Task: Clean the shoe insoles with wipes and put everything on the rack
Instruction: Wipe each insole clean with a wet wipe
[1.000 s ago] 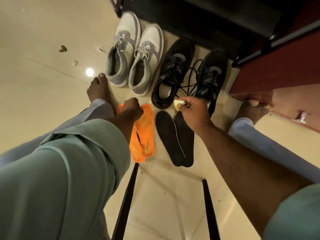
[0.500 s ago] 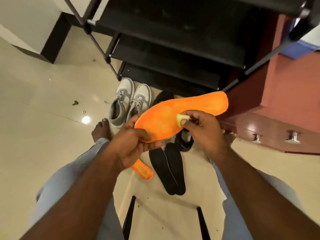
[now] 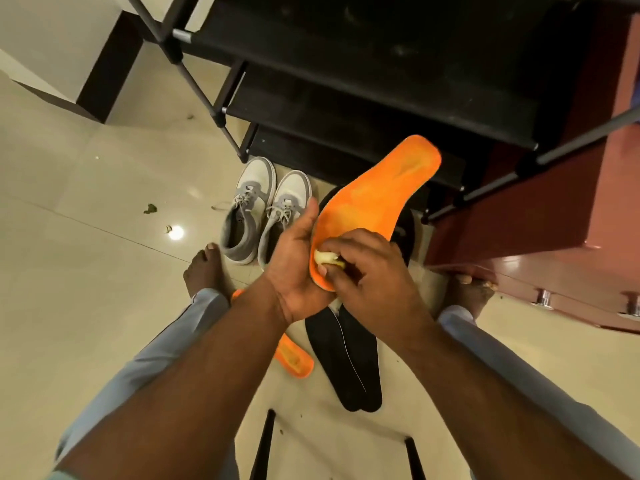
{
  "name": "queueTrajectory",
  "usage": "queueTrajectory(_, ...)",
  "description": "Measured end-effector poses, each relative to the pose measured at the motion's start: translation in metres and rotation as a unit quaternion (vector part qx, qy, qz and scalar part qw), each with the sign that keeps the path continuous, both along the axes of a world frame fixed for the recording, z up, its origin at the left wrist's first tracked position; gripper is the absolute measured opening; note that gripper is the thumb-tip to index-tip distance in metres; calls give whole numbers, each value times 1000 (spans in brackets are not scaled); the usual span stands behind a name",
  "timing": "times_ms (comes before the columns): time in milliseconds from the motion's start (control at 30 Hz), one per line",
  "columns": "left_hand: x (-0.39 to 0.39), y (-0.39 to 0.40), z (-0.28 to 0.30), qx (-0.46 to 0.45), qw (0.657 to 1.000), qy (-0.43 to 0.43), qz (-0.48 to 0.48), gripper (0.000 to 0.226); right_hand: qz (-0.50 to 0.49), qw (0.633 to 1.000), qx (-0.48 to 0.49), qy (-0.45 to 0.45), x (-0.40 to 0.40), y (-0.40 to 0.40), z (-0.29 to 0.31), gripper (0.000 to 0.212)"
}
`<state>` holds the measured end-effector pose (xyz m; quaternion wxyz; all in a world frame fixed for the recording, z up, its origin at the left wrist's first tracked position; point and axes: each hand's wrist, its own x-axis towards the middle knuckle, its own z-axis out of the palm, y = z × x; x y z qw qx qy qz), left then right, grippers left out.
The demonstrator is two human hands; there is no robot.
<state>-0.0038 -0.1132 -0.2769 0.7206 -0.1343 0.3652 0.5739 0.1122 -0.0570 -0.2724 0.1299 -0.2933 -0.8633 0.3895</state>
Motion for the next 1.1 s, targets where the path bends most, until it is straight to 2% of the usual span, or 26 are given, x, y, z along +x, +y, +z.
queueTrajectory(100, -4, 1, 0, 4, 1000, 0, 18, 75, 32, 998, 47, 9, 0, 4, 3, 25)
queueTrajectory(233, -9, 3, 5, 24, 999, 16, 46, 58, -16, 998, 54, 39, 10, 31, 5, 26)
queueTrajectory(300, -9, 2, 4, 44, 998, 12, 52, 57, -14, 998, 60, 34, 12, 33, 6, 26)
queueTrajectory(433, -8, 0, 5, 66, 997, -8, 50, 71, 87, 993, 77, 13, 7, 11, 7, 22)
queueTrajectory(600, -6, 2, 2, 72, 994, 23, 77, 77, 18, 993, 106, -53, 9, 20, 6, 20)
queueTrajectory(733, -5, -1, -3, 68, 993, 25, 88, 66, 107, 991, 78, -12, 2, -3, 12, 25)
queueTrajectory(867, 0, -2, -1, 80, 991, 28, 101, 74, 28, 990, 119, -76, 5, 11, 7, 21)
queueTrajectory(1000, 10, -13, 8, 71, 994, -2, 82, 97, 93, 994, 60, -16, 12, -17, 27, 22)
queueTrajectory(1100, 25, -33, 23, 60, 995, 0, 78, 87, 94, 989, 99, -55, 32, -30, 42, 31)
